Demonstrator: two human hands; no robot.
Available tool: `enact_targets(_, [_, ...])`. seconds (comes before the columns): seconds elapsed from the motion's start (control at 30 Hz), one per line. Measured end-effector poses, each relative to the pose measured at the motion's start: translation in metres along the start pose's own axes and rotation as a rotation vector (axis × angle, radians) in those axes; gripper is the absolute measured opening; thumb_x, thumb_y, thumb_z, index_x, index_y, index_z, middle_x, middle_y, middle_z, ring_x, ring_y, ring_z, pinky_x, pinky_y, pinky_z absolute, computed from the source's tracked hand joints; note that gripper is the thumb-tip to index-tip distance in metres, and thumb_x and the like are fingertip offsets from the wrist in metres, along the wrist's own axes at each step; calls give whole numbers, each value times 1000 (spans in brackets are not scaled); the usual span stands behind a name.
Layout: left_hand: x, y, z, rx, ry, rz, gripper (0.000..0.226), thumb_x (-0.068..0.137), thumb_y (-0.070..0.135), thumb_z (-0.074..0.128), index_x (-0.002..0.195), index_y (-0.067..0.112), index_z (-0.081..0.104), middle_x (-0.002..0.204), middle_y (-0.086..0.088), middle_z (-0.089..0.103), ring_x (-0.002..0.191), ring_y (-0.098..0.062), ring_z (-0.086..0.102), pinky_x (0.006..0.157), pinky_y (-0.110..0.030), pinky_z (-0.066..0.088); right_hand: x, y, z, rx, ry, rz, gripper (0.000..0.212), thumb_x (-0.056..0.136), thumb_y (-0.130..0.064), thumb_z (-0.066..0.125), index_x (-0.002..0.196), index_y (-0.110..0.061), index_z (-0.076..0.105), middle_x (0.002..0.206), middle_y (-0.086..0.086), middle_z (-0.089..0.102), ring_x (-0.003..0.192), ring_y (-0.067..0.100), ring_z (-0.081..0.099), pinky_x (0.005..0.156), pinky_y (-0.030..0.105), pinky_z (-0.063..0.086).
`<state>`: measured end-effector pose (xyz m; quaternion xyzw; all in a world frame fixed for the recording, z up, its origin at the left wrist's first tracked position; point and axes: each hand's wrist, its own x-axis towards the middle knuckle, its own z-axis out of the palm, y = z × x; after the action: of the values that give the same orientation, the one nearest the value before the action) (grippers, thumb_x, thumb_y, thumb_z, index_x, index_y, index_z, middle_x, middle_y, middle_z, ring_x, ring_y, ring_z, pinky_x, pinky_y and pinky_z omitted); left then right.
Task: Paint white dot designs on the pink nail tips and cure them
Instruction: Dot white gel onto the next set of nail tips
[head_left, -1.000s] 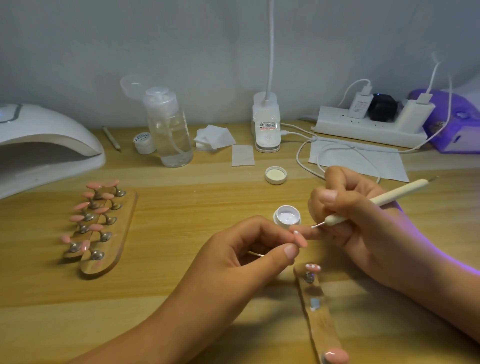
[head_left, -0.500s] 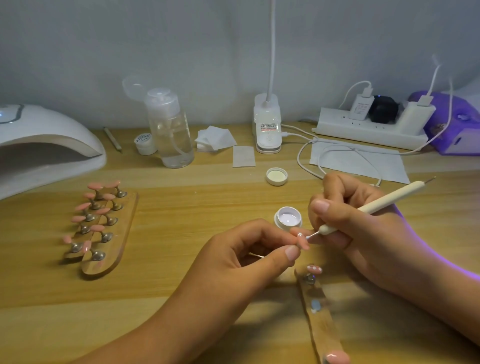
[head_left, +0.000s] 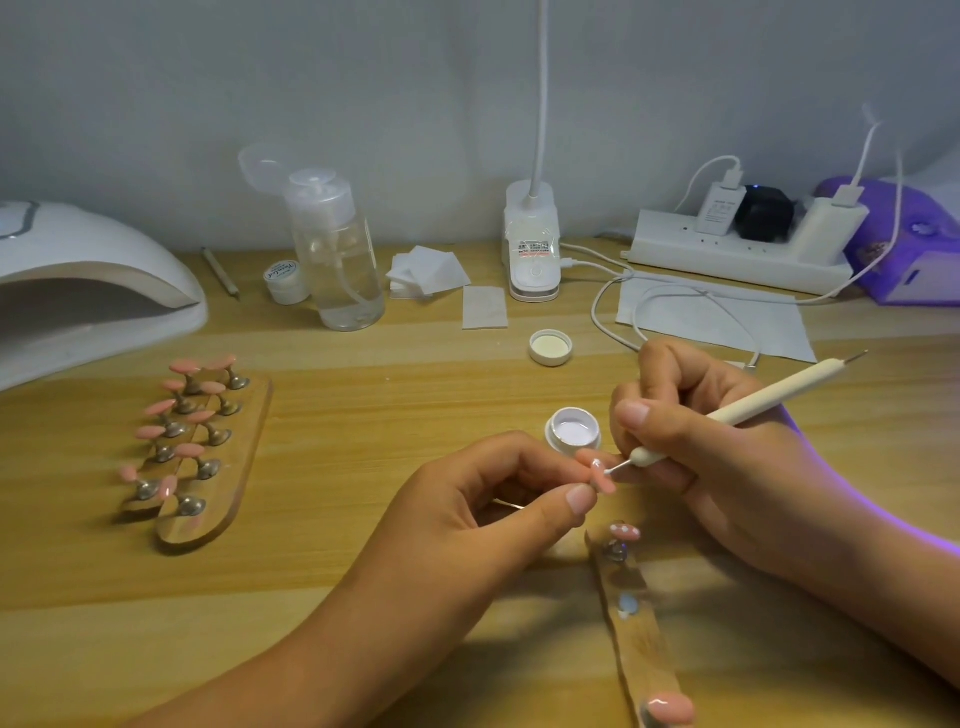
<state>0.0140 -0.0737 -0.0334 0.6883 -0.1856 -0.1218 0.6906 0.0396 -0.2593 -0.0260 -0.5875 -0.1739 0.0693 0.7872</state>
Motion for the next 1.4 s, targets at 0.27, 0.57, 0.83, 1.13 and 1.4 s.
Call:
enact_targets(0.27, [0,-1,0,8,5,-2,8,79,26,67,82,28,74,81,11,71,73,-2,59,68,-18,46,1,1,0,44,-20,-4,22,75,-15,66,59,-20,51,51,-2,47,48,5,46,53,13,47])
enact_targets(0.57, [0,0,1,-2,8,4,8,79,24,67,82,27,73,78,13,71,71,-1,58,66,-15,45,1,1,0,20,10,10,21,72,-17,67,57,-21,52,51,-1,45,49,7,43,52,15,46])
enact_targets(0.83, [0,-1,0,-10,6,2,7,79,23,67,84,22,72,83,14,72,72,1,59,67,-14,46,0,0,0,17,-10,7,22,74,-17,66,59,-21,51,52,-2,45,48,5,45,51,13,44])
enact_targets(1.13, [0,-2,0,9,10,9,7,80,23,67,83,24,73,82,14,72,73,2,60,68,-13,47,0,0,0,32,-7,10,22,74,-16,66,58,-22,51,51,-2,46,48,5,45,52,14,46])
enact_targets(1.4, [0,-1,0,12,12,3,7,79,23,67,83,25,73,84,13,72,73,0,60,68,-15,47,0,2,-1,32,2,5,22,73,-17,66,58,-21,51,51,-1,44,49,6,42,51,12,44])
